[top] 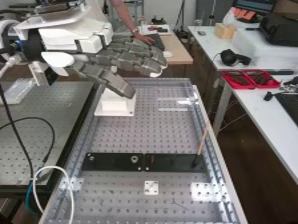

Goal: Grab the larger nut and place it in the white container

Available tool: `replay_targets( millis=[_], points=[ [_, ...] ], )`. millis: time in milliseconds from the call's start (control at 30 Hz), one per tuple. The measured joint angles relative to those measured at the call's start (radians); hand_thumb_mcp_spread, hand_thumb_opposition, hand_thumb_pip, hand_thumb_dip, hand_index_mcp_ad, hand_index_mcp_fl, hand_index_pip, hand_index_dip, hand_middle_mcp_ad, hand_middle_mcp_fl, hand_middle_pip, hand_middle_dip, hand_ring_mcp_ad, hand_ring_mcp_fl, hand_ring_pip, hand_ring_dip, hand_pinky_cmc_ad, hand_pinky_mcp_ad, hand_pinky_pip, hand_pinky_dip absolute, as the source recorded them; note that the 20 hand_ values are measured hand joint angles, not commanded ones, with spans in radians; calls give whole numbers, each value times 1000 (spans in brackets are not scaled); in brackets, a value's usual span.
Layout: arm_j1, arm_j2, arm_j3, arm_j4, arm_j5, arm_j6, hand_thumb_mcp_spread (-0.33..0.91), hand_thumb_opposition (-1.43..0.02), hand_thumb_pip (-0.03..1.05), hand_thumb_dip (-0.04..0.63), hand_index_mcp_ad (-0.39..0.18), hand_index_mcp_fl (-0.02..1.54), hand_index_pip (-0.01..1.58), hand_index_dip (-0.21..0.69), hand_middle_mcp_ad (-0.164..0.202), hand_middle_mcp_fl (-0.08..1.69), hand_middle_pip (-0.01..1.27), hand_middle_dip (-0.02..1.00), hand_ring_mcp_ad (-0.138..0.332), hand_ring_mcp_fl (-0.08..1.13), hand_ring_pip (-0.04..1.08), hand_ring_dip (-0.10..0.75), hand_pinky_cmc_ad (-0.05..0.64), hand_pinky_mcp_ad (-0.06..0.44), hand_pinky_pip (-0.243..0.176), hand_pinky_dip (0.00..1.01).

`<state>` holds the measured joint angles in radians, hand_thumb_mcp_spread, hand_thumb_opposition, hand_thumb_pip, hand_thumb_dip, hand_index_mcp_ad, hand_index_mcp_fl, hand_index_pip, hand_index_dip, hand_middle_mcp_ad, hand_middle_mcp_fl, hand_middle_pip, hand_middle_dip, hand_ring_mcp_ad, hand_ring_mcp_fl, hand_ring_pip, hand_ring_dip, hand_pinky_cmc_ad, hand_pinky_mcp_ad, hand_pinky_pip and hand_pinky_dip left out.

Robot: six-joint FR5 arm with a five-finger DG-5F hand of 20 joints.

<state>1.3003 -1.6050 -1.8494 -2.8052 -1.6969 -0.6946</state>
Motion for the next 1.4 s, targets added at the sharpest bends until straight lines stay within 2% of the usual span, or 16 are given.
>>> replay_targets(
  millis=[400, 467, 700, 1400],
  points=[
    [8, -42, 57, -47, 25, -6, 147, -834, 728, 182, -98, 40, 482, -59, 82, 59, 126, 253, 164, -2, 89, 150, 346, 312, -106, 670],
    [11, -47, 65, -53, 23, -7, 148, -822, 728, 182, -98, 38, 480, -59, 82, 61, 126, 253, 164, -2, 87, 150, 367, 312, -106, 668],
    [21, -60, 90, -86, 11, -17, 148, -822, 728, 182, -98, 40, 466, -58, 82, 59, 126, 253, 164, -2, 87, 150, 368, 312, -106, 670],
    [67, -40, 84, -98, 40, -20, 145, -826, 728, 182, -98, 37, 342, -31, 86, 58, 126, 251, 162, -2, 87, 147, 368, 312, -106, 668]
  ],
)
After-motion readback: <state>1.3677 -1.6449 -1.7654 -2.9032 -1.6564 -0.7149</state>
